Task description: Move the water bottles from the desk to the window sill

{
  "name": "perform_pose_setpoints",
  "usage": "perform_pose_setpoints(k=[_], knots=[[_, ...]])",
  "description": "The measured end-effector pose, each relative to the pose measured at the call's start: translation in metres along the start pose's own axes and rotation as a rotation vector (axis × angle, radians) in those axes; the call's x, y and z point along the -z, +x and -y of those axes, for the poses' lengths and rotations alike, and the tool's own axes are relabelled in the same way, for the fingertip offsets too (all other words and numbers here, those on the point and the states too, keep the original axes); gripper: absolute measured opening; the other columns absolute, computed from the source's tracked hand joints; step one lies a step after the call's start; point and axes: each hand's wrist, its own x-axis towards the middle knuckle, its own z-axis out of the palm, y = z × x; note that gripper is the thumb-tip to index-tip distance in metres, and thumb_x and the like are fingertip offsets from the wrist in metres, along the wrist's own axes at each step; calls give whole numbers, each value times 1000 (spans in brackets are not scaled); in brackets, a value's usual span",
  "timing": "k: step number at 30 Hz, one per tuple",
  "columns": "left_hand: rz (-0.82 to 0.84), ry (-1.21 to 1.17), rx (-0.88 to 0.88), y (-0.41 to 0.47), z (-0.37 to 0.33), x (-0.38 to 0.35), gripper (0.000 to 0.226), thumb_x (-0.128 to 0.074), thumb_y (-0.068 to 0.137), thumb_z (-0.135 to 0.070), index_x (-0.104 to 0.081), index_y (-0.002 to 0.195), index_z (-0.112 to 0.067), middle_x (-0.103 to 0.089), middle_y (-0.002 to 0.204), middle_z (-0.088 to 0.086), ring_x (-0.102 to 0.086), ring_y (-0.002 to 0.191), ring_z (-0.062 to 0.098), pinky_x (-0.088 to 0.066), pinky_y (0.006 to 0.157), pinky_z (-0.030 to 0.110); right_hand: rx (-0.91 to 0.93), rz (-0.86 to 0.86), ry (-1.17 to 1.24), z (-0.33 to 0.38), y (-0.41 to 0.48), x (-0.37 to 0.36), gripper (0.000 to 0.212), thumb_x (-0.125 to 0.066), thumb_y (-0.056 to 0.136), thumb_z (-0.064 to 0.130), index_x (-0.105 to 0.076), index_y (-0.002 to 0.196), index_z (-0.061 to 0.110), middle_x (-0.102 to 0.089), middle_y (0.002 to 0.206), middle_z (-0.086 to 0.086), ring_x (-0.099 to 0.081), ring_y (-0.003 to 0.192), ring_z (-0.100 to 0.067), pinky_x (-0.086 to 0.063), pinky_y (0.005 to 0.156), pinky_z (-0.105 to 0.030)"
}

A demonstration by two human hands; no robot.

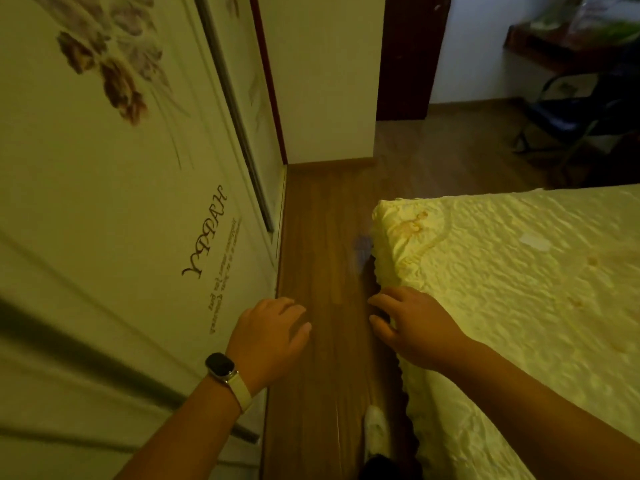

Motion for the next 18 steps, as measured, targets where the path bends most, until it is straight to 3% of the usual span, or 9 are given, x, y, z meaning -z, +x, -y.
perform_pose_setpoints(k=[4, 11, 18], knots=[[71, 35, 22, 75, -9, 4, 79, -9, 80, -63, -56, 133, -28, -54, 140, -3, -48, 129, 18, -38, 103, 38, 24, 15, 22, -44, 63, 14, 68, -20, 85, 61, -62, 123, 23, -61, 121, 1, -60, 106, -22, -48, 88, -38], [10, 67, 26, 193, -27, 39, 78, -11, 81, -63, -54, 135, -27, -53, 141, -2, -47, 130, 18, -40, 106, 41, 31, -20, -7, -116, 158, 65, 59, -26, 90, 60, -56, 129, 26, -58, 122, 3, -56, 108, -21, -45, 85, -34], [5, 69, -9, 276, -27, 46, 69, -18, 86, -62, -55, 134, -28, -54, 140, -4, -48, 129, 17, -40, 104, 38, 16, -48, 54, -145, 216, 89, 48, -39, 98, 54, -51, 136, 27, -53, 133, 4, -51, 118, -19, -44, 96, -36]])
